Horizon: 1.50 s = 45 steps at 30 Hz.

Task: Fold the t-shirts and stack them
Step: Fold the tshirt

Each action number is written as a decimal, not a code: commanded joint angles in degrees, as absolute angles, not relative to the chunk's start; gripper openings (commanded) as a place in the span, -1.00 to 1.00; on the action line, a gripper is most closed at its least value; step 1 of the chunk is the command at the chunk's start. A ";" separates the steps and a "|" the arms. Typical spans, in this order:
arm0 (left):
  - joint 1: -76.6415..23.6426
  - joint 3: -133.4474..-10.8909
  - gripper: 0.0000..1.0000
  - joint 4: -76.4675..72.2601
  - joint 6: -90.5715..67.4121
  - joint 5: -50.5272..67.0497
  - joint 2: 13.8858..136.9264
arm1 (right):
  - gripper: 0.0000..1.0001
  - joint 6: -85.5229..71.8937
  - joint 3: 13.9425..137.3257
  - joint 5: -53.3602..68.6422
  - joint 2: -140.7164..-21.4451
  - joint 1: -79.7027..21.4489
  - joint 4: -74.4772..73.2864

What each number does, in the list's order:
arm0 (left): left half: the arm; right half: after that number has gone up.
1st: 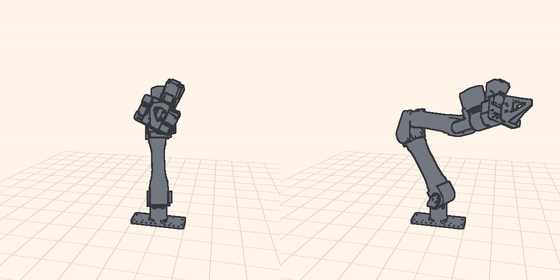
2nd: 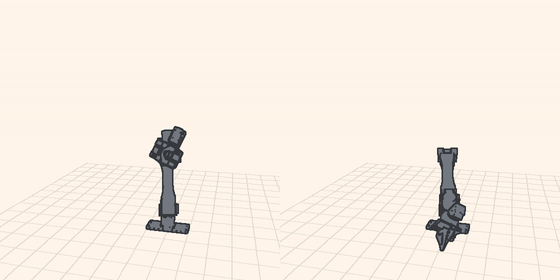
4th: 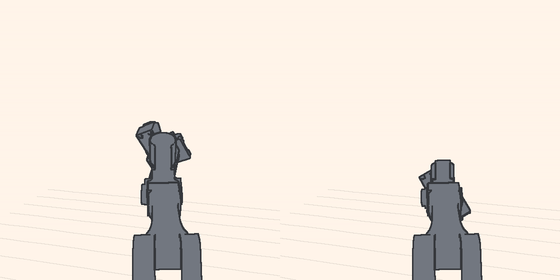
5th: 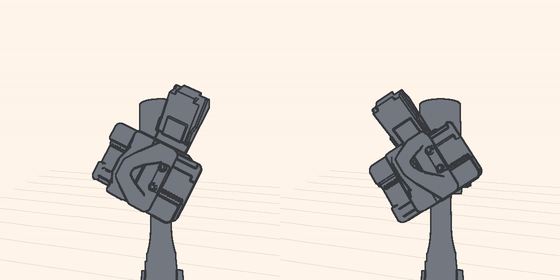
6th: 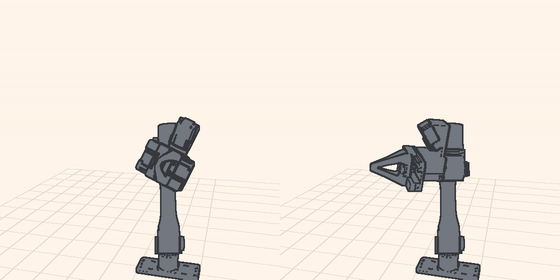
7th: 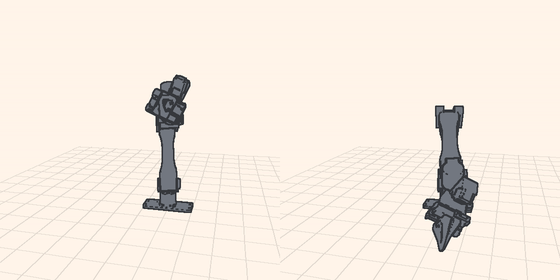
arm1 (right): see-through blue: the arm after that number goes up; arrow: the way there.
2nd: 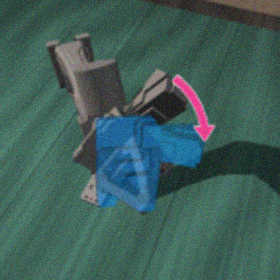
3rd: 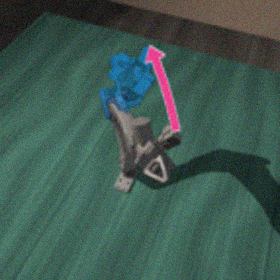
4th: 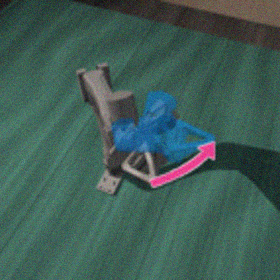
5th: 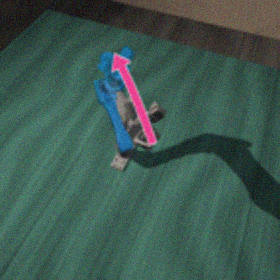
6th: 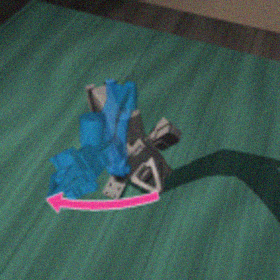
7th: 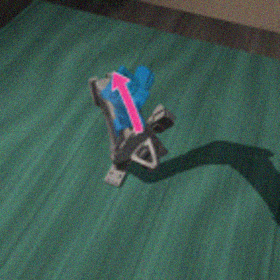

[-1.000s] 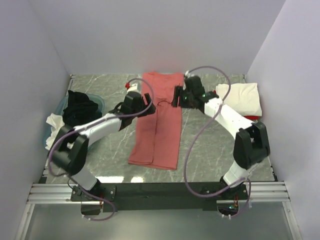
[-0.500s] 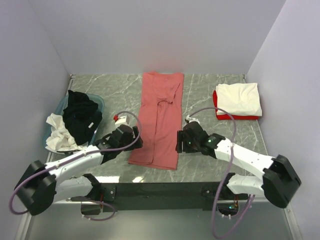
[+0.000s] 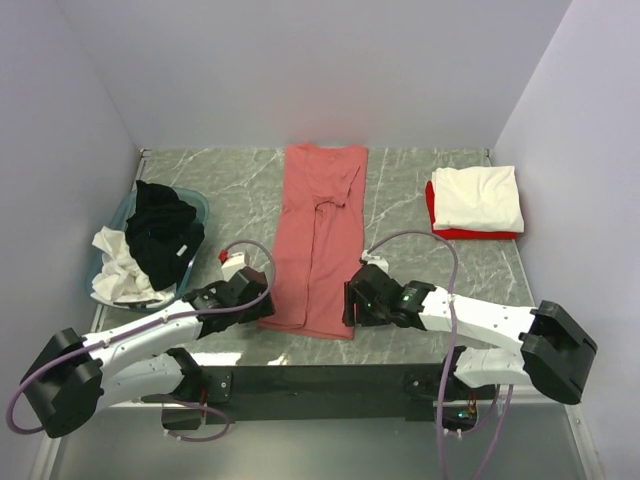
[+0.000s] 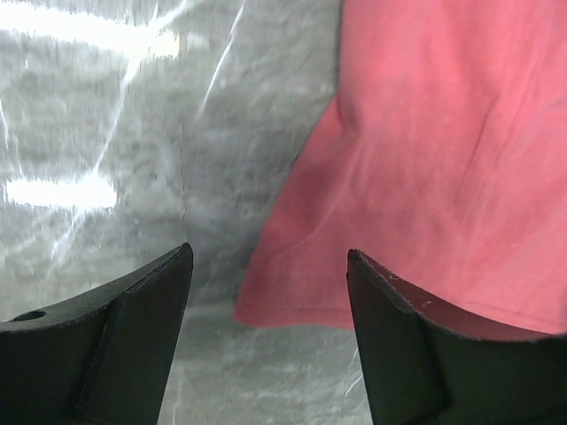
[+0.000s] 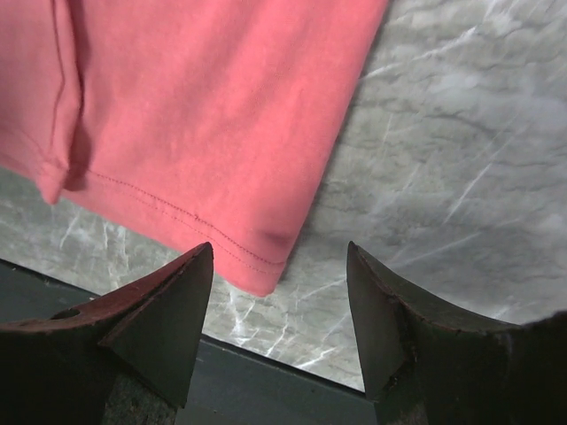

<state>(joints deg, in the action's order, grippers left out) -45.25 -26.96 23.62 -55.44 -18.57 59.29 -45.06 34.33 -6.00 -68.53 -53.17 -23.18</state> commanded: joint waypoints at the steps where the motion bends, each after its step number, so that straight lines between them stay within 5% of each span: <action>1: -47.10 -27.25 0.51 26.54 -59.23 -20.83 59.59 | 0.37 -48.07 36.39 -8.26 -70.48 -55.36 -22.24; 14: -53.70 -27.77 0.33 33.75 -67.32 -24.87 61.96 | 0.37 -52.12 37.09 -8.00 -76.55 -60.82 -21.36; 28: -56.42 -28.30 -0.23 34.54 -68.03 -25.66 63.02 | 0.33 -54.84 36.30 -9.75 -76.12 -63.37 -24.17; 35: -56.86 -27.69 -0.44 31.03 -65.75 -23.56 63.89 | -0.03 -54.67 36.21 -10.02 -77.08 -63.28 -23.64; 45: -58.18 -26.11 -0.52 23.29 -62.84 -19.25 63.63 | -0.22 -54.67 36.21 -10.81 -77.70 -63.37 -24.61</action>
